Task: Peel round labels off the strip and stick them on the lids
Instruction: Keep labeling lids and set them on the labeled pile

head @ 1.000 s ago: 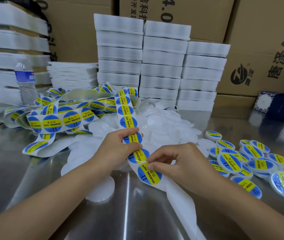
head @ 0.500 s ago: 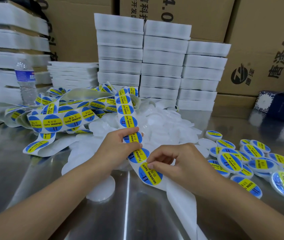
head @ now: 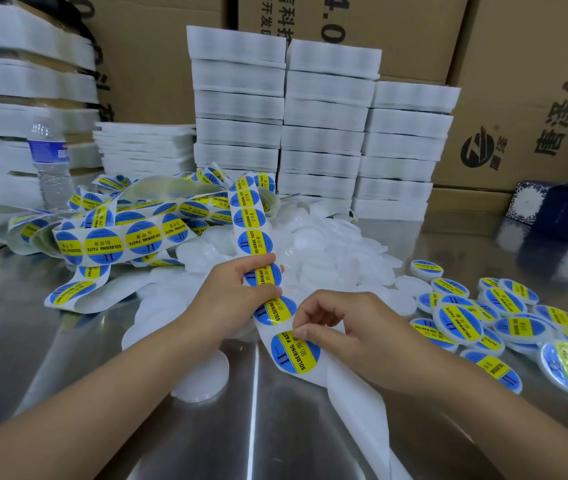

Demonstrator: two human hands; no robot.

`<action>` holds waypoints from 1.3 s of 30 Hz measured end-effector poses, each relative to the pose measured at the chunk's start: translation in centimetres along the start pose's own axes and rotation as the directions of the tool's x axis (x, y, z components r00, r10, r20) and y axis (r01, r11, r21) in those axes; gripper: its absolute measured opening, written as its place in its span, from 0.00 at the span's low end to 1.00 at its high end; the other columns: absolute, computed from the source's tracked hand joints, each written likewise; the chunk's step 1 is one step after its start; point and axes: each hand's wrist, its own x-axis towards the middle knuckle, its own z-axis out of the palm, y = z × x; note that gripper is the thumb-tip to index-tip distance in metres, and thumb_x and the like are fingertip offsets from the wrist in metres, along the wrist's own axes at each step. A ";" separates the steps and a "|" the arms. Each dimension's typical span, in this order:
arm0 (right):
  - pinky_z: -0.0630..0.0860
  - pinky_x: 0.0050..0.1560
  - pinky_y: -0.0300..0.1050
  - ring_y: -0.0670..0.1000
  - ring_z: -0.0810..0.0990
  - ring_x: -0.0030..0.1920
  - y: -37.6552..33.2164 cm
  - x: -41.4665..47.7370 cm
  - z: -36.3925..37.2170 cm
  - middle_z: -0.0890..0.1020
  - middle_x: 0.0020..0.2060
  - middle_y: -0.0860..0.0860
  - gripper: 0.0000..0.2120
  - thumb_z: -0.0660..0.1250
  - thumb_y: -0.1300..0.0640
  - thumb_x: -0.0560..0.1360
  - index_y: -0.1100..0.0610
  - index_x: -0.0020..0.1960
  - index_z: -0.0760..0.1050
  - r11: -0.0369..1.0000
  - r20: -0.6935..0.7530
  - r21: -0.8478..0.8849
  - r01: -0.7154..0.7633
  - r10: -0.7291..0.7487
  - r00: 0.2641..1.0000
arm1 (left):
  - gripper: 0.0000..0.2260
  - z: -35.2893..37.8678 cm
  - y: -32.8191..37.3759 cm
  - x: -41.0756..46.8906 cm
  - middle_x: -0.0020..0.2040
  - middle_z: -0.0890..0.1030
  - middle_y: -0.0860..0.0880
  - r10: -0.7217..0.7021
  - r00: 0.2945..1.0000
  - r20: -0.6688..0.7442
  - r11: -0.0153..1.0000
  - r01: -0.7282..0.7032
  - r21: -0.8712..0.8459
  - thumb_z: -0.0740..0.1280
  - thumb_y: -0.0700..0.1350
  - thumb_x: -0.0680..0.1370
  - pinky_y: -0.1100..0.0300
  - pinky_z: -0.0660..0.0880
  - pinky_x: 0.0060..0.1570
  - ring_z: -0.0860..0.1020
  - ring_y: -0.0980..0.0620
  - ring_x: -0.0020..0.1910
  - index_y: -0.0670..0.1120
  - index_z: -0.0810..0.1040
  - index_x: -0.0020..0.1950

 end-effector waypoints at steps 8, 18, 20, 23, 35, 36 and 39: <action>0.69 0.44 0.32 0.37 0.74 0.42 -0.2 -0.2 -0.7 0.78 0.42 0.41 0.03 0.63 0.50 0.77 0.43 0.45 0.70 0.988 0.077 -0.143 0.050 -0.040 0.996 | 0.20 -0.2 0.3 -0.1 0.55 0.82 0.51 -0.023 0.999 -0.026 0.999 0.024 0.026 0.71 0.34 0.73 0.56 0.78 0.54 0.82 0.55 0.49 0.51 0.77 0.62; 0.66 0.41 0.31 0.43 0.71 0.47 -0.1 -0.1 0.2 0.68 0.46 0.41 0.04 0.70 0.53 0.72 0.46 0.42 0.76 0.987 -0.122 -0.154 0.056 -0.075 0.990 | 0.21 -0.1 0.4 -0.2 0.58 0.81 0.49 -0.030 0.999 -0.028 0.997 0.032 0.063 0.71 0.34 0.73 0.50 0.78 0.57 0.82 0.51 0.51 0.51 0.76 0.63; 0.65 0.43 0.28 0.40 0.70 0.46 -0.3 -0.2 -0.3 0.69 0.44 0.41 0.06 0.72 0.53 0.70 0.45 0.39 0.77 0.997 -0.097 -0.063 0.049 -0.055 0.994 | 0.21 -0.1 0.4 -0.2 0.58 0.81 0.50 -0.026 0.999 -0.030 0.996 0.028 0.080 0.71 0.34 0.73 0.52 0.78 0.56 0.82 0.52 0.50 0.52 0.76 0.63; 0.65 0.43 0.27 0.39 0.70 0.43 -0.6 -0.3 -1.4 0.70 0.39 0.41 0.06 0.75 0.53 0.67 0.45 0.36 0.79 0.999 0.005 -0.009 0.038 -0.038 0.999 | 0.21 -0.3 0.4 -0.2 0.56 0.82 0.51 -0.030 0.999 -0.036 0.996 0.033 0.082 0.69 0.33 0.73 0.53 0.79 0.54 0.83 0.52 0.49 0.52 0.77 0.62; 0.66 0.31 0.34 0.44 0.68 0.28 3.3 1.1 -5.4 0.73 0.27 0.49 0.07 0.74 0.59 0.68 0.48 0.37 0.80 0.888 -0.280 0.460 -0.008 0.154 0.948 | 0.22 -0.2 0.5 -0.2 0.60 0.79 0.50 -0.023 0.999 -0.048 0.994 0.028 0.102 0.68 0.32 0.74 0.53 0.76 0.59 0.79 0.50 0.56 0.53 0.76 0.63; 0.66 0.31 0.35 0.45 0.68 0.28 4.5 1.4 -5.8 0.72 0.27 0.49 0.07 0.72 0.60 0.71 0.48 0.40 0.80 0.925 -0.371 0.376 -0.051 0.201 0.907 | 0.22 -0.2 0.5 -0.3 0.60 0.79 0.50 -0.021 0.999 -0.046 0.995 0.026 0.101 0.68 0.32 0.74 0.54 0.76 0.59 0.79 0.51 0.56 0.54 0.76 0.62; 0.68 0.41 0.43 0.49 0.75 0.36 8.2 2.0 -6.6 0.78 0.34 0.48 0.16 0.65 0.59 0.75 0.46 0.61 0.73 0.951 -0.507 -0.087 -0.297 0.214 0.835 | 0.22 -0.2 0.5 -0.4 0.60 0.80 0.51 -0.009 0.999 -0.038 0.995 0.012 0.101 0.68 0.32 0.74 0.55 0.76 0.58 0.80 0.52 0.55 0.55 0.76 0.61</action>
